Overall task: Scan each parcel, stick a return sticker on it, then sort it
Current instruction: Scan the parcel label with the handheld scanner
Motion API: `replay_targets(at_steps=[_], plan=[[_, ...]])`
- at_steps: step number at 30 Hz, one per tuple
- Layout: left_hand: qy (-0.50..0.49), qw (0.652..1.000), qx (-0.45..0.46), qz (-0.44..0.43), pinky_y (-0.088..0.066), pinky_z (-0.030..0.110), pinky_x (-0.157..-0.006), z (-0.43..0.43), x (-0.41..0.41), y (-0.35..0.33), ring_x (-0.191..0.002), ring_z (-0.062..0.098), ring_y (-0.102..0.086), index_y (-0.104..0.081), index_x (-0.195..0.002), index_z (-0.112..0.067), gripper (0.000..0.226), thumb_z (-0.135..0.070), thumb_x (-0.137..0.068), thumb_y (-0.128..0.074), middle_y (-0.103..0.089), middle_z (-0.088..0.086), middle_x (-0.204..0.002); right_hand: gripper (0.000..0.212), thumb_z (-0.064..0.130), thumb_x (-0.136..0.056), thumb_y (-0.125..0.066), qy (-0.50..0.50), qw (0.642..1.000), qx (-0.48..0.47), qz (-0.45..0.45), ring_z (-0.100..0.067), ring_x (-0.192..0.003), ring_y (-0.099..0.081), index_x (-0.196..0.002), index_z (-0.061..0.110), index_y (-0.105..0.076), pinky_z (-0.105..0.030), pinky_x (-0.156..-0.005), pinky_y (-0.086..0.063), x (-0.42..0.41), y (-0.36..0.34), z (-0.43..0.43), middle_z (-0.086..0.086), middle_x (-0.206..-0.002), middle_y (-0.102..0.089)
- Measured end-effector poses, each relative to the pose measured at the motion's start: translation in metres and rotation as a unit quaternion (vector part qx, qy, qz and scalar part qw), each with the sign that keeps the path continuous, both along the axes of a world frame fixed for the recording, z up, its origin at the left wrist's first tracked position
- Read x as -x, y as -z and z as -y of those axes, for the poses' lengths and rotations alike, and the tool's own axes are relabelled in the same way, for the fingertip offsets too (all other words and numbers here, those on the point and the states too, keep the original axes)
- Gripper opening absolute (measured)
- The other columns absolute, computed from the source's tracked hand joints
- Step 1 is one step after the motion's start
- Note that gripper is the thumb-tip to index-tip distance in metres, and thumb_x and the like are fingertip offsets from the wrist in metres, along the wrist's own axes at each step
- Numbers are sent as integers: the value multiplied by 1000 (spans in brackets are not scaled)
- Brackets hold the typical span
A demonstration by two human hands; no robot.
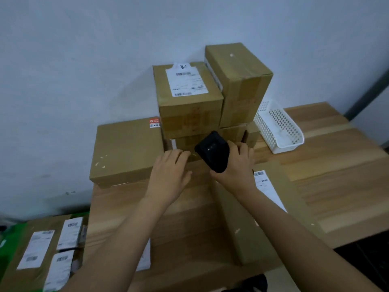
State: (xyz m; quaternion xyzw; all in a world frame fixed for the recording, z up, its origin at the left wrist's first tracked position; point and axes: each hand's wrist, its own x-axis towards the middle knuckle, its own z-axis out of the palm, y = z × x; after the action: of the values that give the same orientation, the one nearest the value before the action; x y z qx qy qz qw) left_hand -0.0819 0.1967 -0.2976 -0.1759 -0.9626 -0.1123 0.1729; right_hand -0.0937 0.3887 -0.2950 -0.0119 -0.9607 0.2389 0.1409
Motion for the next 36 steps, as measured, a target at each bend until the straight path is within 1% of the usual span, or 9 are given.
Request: replay_targets(at_steps=[5, 10, 14, 17, 21, 25, 29, 33, 36], plan=[[-15, 1000, 22, 12, -48, 38, -82, -60, 0, 10, -98, 26, -58, -60, -118, -12, 48, -27, -76, -76, -60, 5, -108, 94, 31, -58, -84, -54, 998, -28, 3, -27, -109, -30, -138, 2, -43, -45, -95, -34, 2, 4, -73, -17, -120, -46], [-83, 994, 51, 47, -46, 39, -83, -126, -13, 21, -95, 26, -59, -62, -113, -14, 43, -30, -76, -75, -60, 4, -102, 92, 31, -62, -80, -125, 990, -48, 36, -32, -115, -36, -141, 5, -40, -41, -95, -30, 11, 14, -140, -14, -126, -45], [-132, 986, 51, 87, -42, 37, -90, -166, -26, 27, -106, 24, -54, -58, -119, -16, 41, -35, -84, -67, -58, 2, -114, 91, 27, -57, -82, -205, 971, -120, 21, -36, -113, -42, -137, 3, -45, -48, -97, -37, 22, 17, -181, -15, -125, -49], [-152, 983, 58, 90, -45, 37, -88, -187, -34, 26, -103, 24, -58, -60, -113, -16, 40, -34, -80, -73, -60, 2, -112, 91, 24, -63, -82, -265, 945, -193, 22, -33, -120, -37, -142, 6, -40, -46, -103, -34, 29, 9, -202, -11, -133, -45], [-174, 979, 71, 81, -48, 37, -84, -197, -40, 26, -97, 23, -59, -62, -108, -17, 43, -34, -72, -79, -63, 1, -106, 91, 16, -54, -83, -337, 894, -294, -34, -31, -106, -45, -137, 5, -47, -44, -91, -44, 44, -4, -219, -11, -121, -54], [-184, 978, 76, 68, -47, 36, -75, -203, -42, 25, -89, 23, -58, -62, -101, -17, 41, -31, -67, -80, -62, 1, -99, 85, 10, -62, -78, -434, 799, -403, -102, -32, -106, -51, -140, 11, -44, -44, -94, -42, 57, -33, -227, -10, -121, -56], [-176, 980, 84, 47, -50, 35, -64, -213, -43, 23, -75, 24, -60, -63, -89, -15, 46, -30, -55, -89, -62, 2, -87, 74, 17, -73, -73, -502, 699, -491, -138, -30, -112, -48, -140, 13, -41, -41, -101, -38, 60, -54, -226, -7, -126, -54], [-189, 978, 63, 65, -50, 34, -74, -217, -43, 28, -86, 22, -60, -64, -102, -18, 47, -34, -63, -85, -63, 0, -97, 63, 21, -70, -76, -525, 651, -521, -172, -27, -103, -52, -128, 16, -52, -38, -94, -42, 63, -66, -217, -3, -116, -60], [-194, 977, 35, 83, -50, 37, -79, -218, -45, 27, -93, 25, -61, -65, -110, -15, 51, -29, -66, -85, -65, 3, -104, 61, 20, -76, -72, -536, 625, -536, -188, -27, -110, -51, -132, 16, -49, -38, -97, -40, 61, -69, -211, -3, -121, -58]])
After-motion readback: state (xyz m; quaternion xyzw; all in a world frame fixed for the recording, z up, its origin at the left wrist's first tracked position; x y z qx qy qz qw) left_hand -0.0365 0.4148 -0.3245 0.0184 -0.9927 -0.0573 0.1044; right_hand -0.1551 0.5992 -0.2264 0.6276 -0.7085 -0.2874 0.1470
